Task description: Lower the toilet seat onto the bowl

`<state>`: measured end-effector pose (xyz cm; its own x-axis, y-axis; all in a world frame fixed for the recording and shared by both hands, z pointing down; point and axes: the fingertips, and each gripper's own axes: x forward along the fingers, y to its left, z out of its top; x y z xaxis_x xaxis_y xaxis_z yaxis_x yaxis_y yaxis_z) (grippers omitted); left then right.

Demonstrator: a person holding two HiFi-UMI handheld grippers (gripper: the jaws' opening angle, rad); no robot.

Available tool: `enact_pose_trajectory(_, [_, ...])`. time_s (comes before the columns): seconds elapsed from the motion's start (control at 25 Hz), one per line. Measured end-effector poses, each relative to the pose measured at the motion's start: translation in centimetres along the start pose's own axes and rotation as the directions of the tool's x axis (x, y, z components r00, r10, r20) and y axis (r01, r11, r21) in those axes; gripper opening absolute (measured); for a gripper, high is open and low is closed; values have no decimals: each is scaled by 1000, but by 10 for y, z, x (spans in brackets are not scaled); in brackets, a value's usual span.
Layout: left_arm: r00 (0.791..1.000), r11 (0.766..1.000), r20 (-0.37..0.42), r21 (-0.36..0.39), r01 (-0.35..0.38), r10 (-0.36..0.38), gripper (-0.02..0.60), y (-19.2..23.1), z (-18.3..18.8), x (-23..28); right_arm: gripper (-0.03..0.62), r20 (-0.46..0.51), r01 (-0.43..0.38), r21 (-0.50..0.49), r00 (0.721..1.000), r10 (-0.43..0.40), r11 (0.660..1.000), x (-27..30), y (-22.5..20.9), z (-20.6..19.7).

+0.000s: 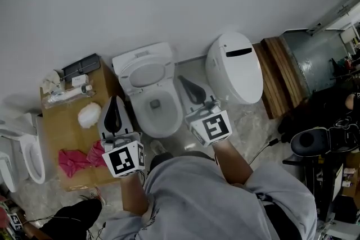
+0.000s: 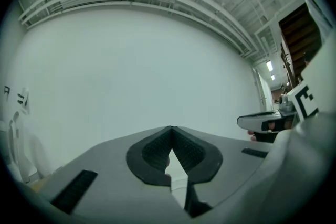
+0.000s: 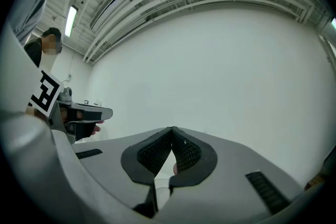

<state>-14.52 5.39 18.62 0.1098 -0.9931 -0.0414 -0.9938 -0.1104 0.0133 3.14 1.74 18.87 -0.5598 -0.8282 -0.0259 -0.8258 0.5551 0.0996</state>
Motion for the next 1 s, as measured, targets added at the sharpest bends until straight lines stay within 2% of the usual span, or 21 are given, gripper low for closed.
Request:
enact_pose_trajectory(0.32, [999,1000,-31,-16,27,-27,0,10,-10,19,0,-27,-10,-9,1000,9,1000,25,-10,-9])
enact_pose_trajectory(0.56, [998,1000,-56,-17,8,-9,1,11,-28,51,29,-42,-39,-38,998,38,999,59,-34,-30])
enact_pose_trajectory(0.84, [996,999,-87,-35,-30,26,1,2,-50,85,55,-97,-95,-70,991,88,993,92,-68,-78])
enact_pose_trajectory(1.0, [993,998,-104,-31,-53,49,0,3,-62,97,63,-168,-143,-74,977,129,987,113,-74,-112])
